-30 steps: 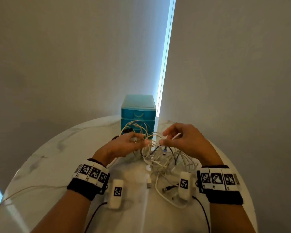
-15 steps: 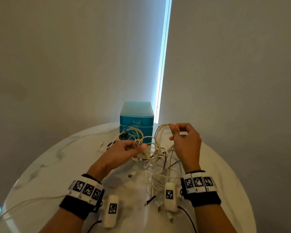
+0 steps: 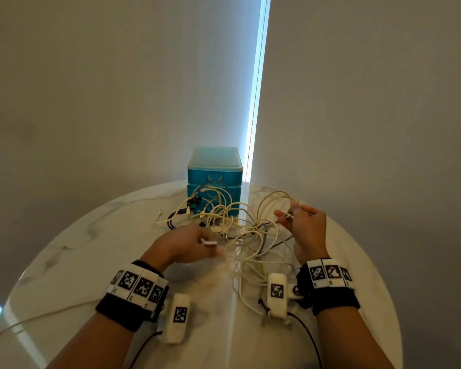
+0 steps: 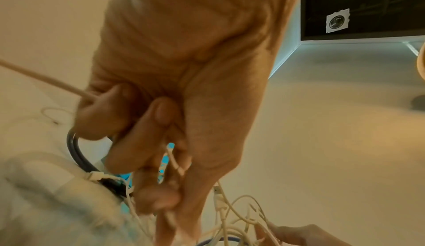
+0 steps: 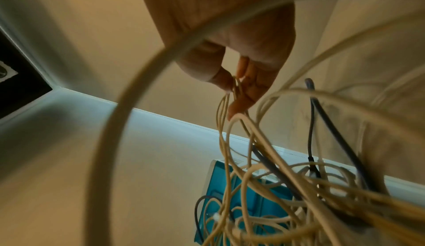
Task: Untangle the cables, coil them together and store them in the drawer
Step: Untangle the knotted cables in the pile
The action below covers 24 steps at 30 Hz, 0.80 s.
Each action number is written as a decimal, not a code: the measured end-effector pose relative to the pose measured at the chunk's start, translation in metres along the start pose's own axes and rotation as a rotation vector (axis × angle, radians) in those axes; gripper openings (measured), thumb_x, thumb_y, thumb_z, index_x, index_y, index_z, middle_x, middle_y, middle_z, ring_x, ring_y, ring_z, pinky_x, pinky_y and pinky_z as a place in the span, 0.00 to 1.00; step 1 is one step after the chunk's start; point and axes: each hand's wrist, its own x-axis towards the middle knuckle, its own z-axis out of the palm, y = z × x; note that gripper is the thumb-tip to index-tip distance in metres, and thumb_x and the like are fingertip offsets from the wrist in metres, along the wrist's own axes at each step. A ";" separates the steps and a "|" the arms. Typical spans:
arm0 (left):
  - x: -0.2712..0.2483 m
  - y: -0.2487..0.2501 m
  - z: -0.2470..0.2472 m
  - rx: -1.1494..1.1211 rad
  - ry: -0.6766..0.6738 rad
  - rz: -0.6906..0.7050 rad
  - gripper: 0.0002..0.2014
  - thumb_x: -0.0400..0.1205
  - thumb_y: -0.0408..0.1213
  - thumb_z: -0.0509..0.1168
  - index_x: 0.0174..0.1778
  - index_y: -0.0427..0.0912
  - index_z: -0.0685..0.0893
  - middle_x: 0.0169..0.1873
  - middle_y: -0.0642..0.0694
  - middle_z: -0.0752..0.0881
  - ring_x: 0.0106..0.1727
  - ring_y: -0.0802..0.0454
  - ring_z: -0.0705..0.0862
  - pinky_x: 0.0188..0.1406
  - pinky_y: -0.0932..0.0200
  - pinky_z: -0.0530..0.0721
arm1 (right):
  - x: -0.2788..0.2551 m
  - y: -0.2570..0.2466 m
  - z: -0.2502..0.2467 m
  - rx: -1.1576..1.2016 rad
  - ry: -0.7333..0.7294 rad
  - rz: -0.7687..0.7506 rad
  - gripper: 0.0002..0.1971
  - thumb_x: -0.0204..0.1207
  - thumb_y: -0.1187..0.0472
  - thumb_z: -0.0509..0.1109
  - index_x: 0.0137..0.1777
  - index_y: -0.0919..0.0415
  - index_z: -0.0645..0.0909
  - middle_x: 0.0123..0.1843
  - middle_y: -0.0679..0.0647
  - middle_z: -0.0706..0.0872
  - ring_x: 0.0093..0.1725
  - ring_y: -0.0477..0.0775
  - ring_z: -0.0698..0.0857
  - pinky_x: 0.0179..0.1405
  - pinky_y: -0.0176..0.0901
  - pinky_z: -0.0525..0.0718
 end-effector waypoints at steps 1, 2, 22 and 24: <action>-0.001 0.000 -0.003 -0.046 0.083 0.030 0.11 0.86 0.59 0.72 0.52 0.57 0.93 0.42 0.58 0.88 0.46 0.57 0.86 0.43 0.60 0.78 | 0.000 -0.001 0.001 0.005 -0.016 0.027 0.20 0.88 0.66 0.73 0.75 0.64 0.71 0.58 0.62 0.86 0.48 0.60 0.97 0.51 0.51 0.95; -0.002 0.002 -0.007 -0.108 0.193 0.055 0.09 0.86 0.58 0.72 0.46 0.59 0.91 0.39 0.57 0.88 0.42 0.58 0.85 0.39 0.61 0.76 | -0.002 -0.003 0.001 -0.031 -0.011 -0.002 0.22 0.87 0.66 0.75 0.75 0.61 0.69 0.63 0.62 0.84 0.53 0.61 0.95 0.57 0.53 0.95; -0.015 -0.043 -0.057 -1.174 1.445 0.108 0.07 0.92 0.48 0.69 0.59 0.51 0.87 0.52 0.49 0.96 0.65 0.55 0.90 0.79 0.51 0.81 | -0.021 0.001 0.010 -0.919 -0.216 -0.451 0.08 0.84 0.44 0.74 0.43 0.41 0.84 0.64 0.51 0.91 0.72 0.63 0.83 0.69 0.60 0.84; -0.011 -0.048 -0.053 -1.233 1.431 0.083 0.11 0.92 0.48 0.68 0.62 0.46 0.87 0.52 0.50 0.96 0.66 0.55 0.90 0.82 0.47 0.79 | -0.015 0.001 0.005 -0.948 -0.163 -0.414 0.13 0.87 0.39 0.69 0.53 0.45 0.88 0.64 0.52 0.92 0.71 0.61 0.84 0.64 0.57 0.85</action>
